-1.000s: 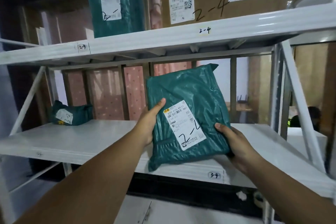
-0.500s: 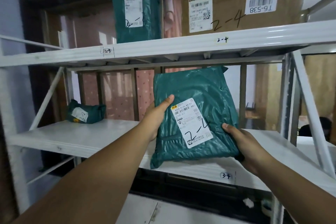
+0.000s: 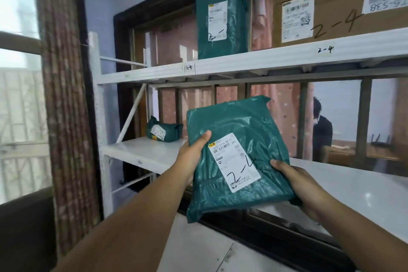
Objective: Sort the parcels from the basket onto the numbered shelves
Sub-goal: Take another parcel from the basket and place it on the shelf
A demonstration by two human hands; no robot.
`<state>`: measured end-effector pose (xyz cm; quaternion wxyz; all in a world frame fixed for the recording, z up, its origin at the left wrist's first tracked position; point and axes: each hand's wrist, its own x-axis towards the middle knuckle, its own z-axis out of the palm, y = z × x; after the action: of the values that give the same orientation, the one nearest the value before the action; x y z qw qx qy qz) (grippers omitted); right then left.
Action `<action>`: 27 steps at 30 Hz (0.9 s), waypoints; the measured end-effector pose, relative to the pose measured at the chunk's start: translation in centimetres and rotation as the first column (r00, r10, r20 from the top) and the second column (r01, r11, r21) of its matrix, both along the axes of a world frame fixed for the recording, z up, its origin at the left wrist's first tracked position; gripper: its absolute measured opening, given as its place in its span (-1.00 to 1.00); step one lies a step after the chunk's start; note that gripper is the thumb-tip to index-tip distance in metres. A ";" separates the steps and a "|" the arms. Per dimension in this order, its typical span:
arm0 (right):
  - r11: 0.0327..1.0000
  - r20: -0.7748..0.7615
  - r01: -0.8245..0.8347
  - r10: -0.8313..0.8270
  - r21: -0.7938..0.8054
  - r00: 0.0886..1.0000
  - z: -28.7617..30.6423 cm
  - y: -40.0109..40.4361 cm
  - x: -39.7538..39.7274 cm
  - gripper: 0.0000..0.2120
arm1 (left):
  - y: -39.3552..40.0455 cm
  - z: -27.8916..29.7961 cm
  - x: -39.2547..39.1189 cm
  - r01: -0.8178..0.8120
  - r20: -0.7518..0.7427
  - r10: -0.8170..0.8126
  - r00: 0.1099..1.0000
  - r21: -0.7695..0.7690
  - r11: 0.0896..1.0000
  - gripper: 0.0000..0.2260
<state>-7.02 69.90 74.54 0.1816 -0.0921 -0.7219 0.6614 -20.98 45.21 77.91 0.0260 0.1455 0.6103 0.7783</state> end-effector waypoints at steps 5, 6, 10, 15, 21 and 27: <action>0.996 0.041 -0.074 0.072 0.051 0.997 0.4 -3.0 -0.4 -0.36 | -4.1 0.0 1.7 -0.071 0.000 0.071 0.997 -0.015 0.997 -0.43; 0.994 0.034 -0.092 0.091 0.049 0.995 0.4 -3.5 -0.6 -0.37 | -4.8 0.1 2.0 -0.090 0.001 0.090 0.996 -0.017 0.996 -0.44; 0.991 0.015 -0.122 0.122 0.055 0.992 0.9 -5.5 -0.8 -0.52 | -7.3 0.3 2.9 -0.151 0.014 0.151 0.988 -0.008 0.989 -0.44; 0.984 -0.004 -0.164 0.165 0.076 0.986 2.1 -7.2 -1.2 -0.36 | -9.3 1.4 3.7 -0.181 -0.002 0.181 0.983 0.000 0.984 -0.44; 0.981 -0.024 -0.157 0.161 0.114 0.987 3.3 -7.5 -0.9 -0.54 | -9.8 2.5 3.8 -0.183 -0.036 0.183 0.982 0.009 0.983 -0.41; 0.982 -0.136 -0.129 0.148 0.139 0.980 6.2 -6.5 0.5 -0.68 | -8.4 6.7 4.8 -0.192 -0.172 0.194 0.966 0.028 0.981 -0.44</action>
<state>-6.56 63.44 80.78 0.1929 0.0190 -0.7526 0.6293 -16.15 36.83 84.63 -0.1041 0.1530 0.6174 0.7646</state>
